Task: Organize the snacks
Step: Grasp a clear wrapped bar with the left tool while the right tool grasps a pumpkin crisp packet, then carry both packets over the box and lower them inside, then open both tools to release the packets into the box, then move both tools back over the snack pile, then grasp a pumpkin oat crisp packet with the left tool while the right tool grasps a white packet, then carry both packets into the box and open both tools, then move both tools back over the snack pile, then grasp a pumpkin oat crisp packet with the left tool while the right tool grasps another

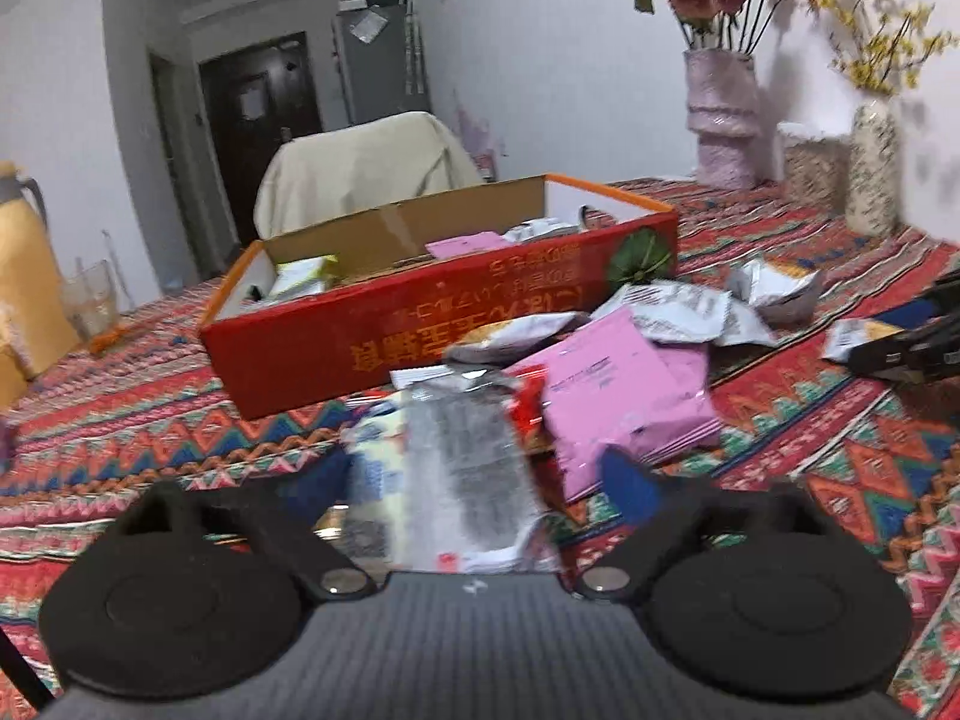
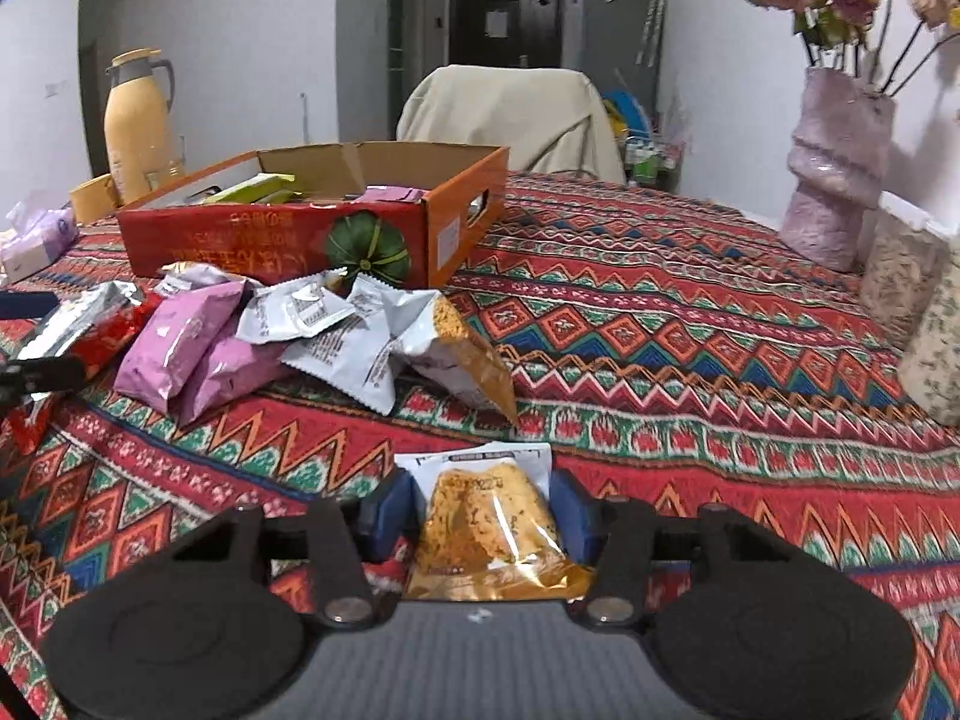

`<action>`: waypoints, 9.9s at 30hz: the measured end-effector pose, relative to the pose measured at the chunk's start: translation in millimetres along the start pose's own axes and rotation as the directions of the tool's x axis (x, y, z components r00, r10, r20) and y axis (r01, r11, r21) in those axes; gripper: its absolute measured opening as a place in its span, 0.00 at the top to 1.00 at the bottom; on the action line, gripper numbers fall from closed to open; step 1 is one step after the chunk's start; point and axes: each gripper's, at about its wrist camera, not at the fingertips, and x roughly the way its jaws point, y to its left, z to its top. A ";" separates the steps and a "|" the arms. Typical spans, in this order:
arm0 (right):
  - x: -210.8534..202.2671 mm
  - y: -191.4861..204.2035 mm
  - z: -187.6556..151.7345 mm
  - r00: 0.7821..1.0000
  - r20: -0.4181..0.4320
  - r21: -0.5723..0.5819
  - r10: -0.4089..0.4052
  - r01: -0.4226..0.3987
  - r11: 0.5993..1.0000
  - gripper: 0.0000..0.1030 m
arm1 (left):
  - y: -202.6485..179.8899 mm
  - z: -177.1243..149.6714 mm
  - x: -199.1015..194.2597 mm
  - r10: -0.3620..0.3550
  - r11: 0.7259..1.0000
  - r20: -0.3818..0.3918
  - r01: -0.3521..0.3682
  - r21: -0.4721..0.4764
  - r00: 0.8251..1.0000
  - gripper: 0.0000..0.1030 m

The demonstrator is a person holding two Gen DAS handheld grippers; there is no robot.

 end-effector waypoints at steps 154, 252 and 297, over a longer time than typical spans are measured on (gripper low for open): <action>60.6 107.9 71.9 0.994 0.103 -0.122 -0.046 0.058 0.991 0.35 | 76.8 -13.2 27.8 -0.090 0.983 -0.099 0.073 -0.166 0.991 0.45; -145.9 129.4 -69.6 0.943 0.327 0.079 -0.068 0.044 0.996 0.00 | 39.5 -77.6 -154.7 0.028 0.979 0.107 -0.006 -0.203 0.994 0.15; 23.0 19.5 40.1 0.992 0.093 0.185 -0.084 0.066 0.981 0.15 | 46.4 26.1 79.0 -0.142 0.973 -0.162 0.108 -0.202 0.977 0.15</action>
